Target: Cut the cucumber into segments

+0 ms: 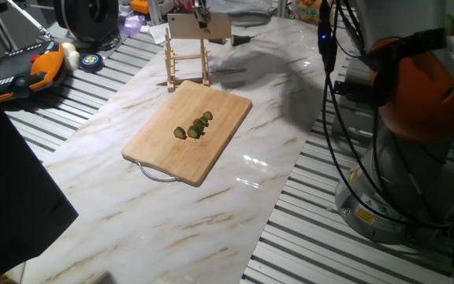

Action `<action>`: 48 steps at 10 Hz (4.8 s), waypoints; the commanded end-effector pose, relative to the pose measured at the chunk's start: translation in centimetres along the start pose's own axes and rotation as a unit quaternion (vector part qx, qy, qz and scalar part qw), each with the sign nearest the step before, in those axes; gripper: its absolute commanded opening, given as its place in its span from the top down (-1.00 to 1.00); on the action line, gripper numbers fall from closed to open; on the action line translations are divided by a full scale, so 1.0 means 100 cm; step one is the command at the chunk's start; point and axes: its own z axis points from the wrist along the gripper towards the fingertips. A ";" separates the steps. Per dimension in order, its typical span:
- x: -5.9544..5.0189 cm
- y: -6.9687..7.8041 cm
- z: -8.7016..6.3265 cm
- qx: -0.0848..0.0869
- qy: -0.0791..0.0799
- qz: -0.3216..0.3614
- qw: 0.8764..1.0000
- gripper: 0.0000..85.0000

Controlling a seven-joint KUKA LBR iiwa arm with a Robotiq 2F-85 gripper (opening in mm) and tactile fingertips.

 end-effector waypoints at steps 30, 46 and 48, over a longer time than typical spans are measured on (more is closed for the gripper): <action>-0.030 -0.018 0.062 -0.019 -0.006 0.004 1.000 0.98; -0.033 -0.012 0.092 -0.018 -0.014 0.014 1.000 0.98; -0.034 -0.013 0.096 -0.019 -0.014 0.014 1.000 0.98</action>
